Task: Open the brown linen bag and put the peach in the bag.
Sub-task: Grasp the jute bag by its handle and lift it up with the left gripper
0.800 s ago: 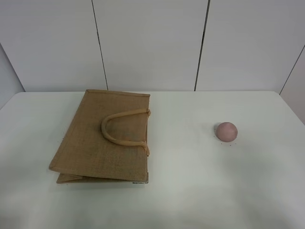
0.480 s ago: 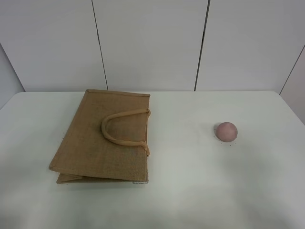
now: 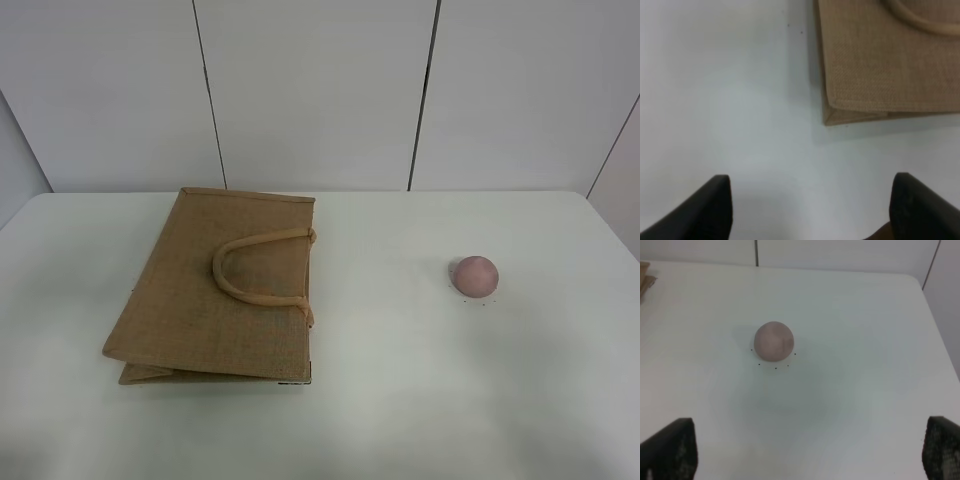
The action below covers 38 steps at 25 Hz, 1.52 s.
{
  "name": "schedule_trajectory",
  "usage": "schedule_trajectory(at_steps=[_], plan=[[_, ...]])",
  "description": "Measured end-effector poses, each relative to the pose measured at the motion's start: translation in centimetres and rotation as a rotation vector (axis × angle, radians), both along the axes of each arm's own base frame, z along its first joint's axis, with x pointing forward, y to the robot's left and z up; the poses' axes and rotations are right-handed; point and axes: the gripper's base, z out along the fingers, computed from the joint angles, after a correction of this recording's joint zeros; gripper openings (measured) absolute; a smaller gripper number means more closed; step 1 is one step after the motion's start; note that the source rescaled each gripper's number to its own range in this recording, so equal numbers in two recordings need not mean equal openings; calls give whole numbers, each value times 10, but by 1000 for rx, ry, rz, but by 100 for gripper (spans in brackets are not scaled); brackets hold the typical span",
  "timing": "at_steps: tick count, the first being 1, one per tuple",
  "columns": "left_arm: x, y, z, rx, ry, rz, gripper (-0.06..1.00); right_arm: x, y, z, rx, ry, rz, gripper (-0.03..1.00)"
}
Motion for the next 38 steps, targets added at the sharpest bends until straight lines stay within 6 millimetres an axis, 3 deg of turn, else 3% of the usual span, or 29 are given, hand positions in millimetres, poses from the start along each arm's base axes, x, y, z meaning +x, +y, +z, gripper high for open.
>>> schedule_trajectory(at_steps=[4,8,13,17,20,23,32,38], plan=[[65,-1,15,3,119,-1,85,0,0,0,0,0,0,100],[144,-3,10,6,233,-1,85,0,0,0,0,0,0,100],[233,-6,-20,-21,346,10,85,0,0,0,0,0,0,100],[286,-8,-56,-39,433,48,85,0,0,0,0,0,0,100],[311,-16,-79,-44,479,59,85,0,0,0,0,0,0,100],[325,-36,-96,-42,511,42,85,0,0,0,0,0,0,100],[341,-106,-117,-62,465,-22,85,0,0,0,0,0,0,100],[352,-118,-152,-60,481,-23,85,0,0,0,0,0,0,100]])
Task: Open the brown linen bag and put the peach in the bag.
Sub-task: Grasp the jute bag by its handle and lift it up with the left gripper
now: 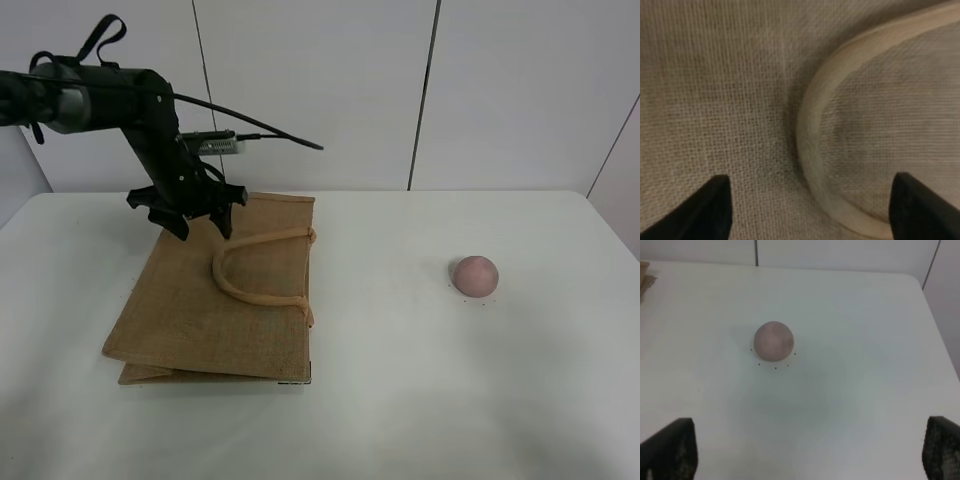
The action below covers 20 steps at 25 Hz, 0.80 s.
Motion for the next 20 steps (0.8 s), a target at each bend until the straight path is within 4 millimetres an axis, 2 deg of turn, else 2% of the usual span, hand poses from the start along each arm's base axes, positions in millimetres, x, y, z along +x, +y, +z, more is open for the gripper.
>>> schedule_trajectory(at_steps=[7,15,20], plan=[[4,-4,-38,-13,86,15,85,0,0,0,0,0,0,100],[4,-6,-43,-13,95,9,85,0,0,0,0,0,0,100],[3,-18,-49,-10,78,-34,85,0,0,0,0,0,0,100]])
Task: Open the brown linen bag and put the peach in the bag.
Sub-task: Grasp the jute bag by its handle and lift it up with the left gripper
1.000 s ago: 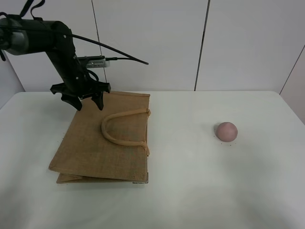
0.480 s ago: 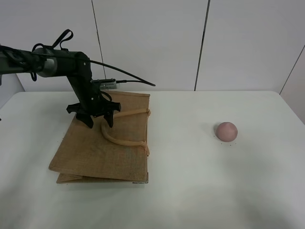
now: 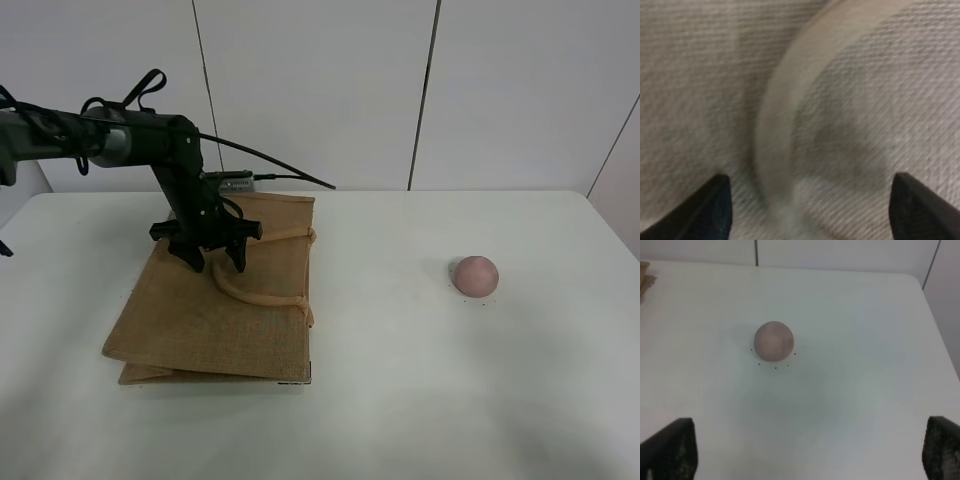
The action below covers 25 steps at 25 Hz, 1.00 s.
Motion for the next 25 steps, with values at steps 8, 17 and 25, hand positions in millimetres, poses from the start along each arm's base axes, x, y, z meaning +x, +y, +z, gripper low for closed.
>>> schedule_trajectory(at_steps=[8,17,25], plan=[[3,4,-19,71,6,-16,85,0,0,0,0,0,0,100],[4,3,-32,58,25,-7,75,0,0,0,0,0,0,100],[5,1,-27,45,16,-2,1,0,0,0,0,0,0,100]])
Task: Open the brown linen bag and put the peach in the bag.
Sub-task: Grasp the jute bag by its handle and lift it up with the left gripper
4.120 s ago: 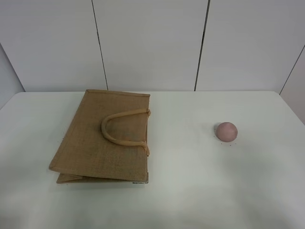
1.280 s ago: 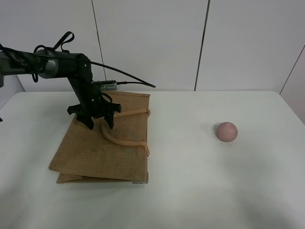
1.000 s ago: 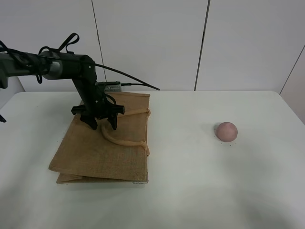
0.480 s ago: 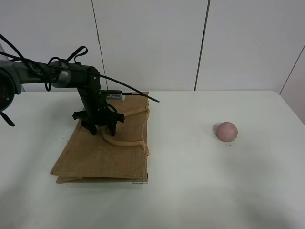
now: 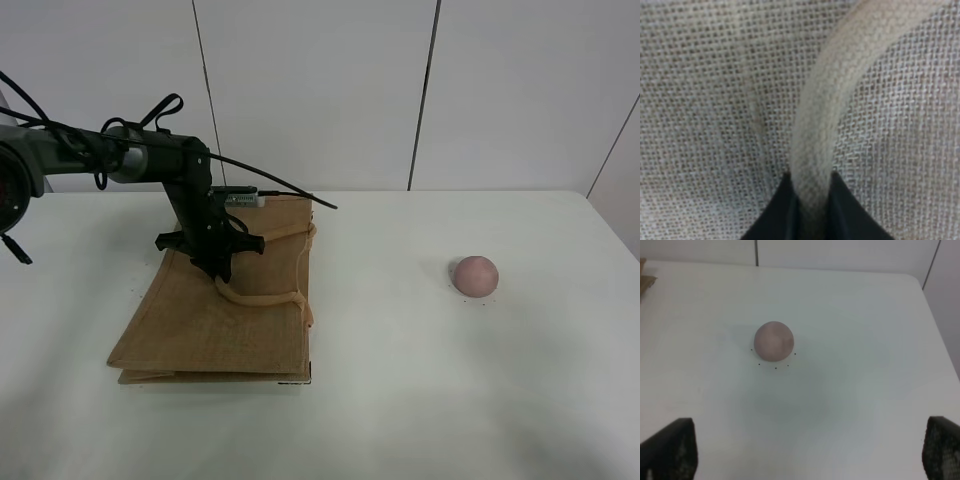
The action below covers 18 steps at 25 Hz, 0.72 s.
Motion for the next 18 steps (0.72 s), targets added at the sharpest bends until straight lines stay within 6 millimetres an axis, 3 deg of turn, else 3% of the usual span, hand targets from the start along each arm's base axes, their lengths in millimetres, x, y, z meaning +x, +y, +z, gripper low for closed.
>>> schedule_trajectory(at_steps=[5,8,12,18], plan=[[-1,1,23,7,4,-11,1,0,0,0,0,0,0,100],[1,0,64,2,-36,-53,1,0,0,0,0,0,0,100],[-1,1,136,-27,-152,-86,0,0,0,0,0,0,0,100],[-21,6,230,-72,-313,-107,0,0,0,0,0,0,0,100]])
